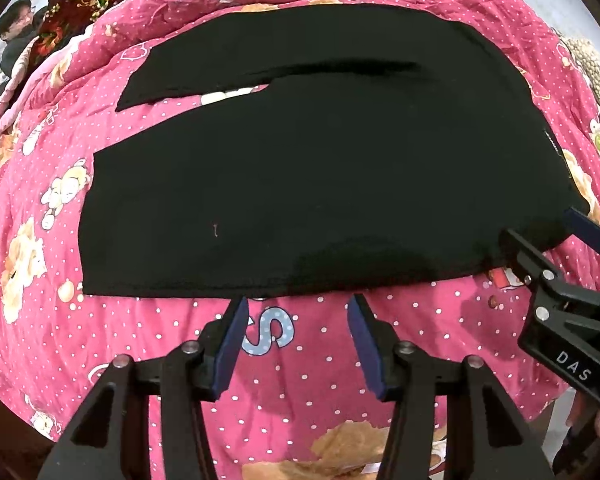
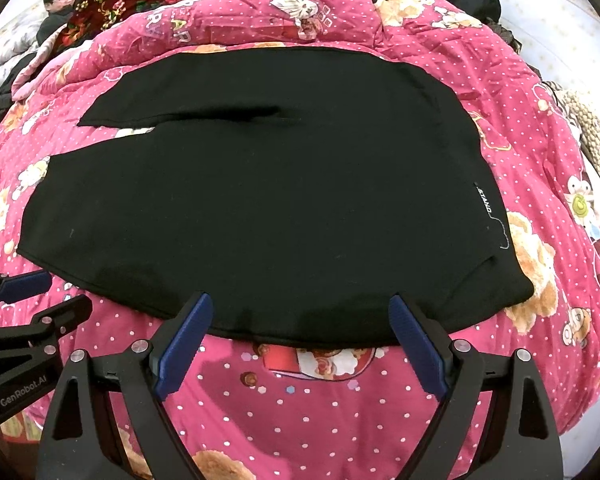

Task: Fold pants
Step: 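Move both grippers toward the leg-end edge of the black pants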

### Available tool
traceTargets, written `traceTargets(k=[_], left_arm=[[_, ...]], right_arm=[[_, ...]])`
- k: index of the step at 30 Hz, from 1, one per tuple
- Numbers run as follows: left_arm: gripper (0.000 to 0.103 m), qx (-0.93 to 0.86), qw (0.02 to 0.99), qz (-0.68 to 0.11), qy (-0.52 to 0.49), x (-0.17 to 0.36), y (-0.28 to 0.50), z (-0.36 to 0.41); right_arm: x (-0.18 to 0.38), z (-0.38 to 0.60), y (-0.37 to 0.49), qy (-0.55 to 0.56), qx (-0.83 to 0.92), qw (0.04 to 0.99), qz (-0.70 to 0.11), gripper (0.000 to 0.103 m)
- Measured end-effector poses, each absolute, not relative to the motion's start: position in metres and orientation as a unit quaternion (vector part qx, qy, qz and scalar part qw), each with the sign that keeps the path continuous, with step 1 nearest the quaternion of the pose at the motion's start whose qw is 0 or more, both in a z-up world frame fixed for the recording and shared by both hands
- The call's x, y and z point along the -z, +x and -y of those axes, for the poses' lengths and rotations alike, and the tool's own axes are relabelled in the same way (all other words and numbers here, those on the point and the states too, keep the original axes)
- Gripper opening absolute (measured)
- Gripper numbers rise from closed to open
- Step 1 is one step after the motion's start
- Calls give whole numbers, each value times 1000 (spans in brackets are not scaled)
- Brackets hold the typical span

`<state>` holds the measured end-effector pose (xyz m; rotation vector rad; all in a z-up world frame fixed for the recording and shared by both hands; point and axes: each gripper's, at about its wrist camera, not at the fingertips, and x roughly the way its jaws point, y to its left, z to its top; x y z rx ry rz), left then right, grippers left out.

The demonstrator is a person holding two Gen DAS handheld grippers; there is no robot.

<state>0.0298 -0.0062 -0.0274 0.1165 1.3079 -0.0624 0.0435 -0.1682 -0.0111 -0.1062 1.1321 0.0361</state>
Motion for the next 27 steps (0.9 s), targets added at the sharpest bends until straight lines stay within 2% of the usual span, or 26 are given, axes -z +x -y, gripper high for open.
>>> traceTargets(k=[27], left_arm=[[54, 40, 789, -610, 61, 33, 39, 9]], right_arm=[[18, 165, 52, -56, -14, 837, -544, 90]])
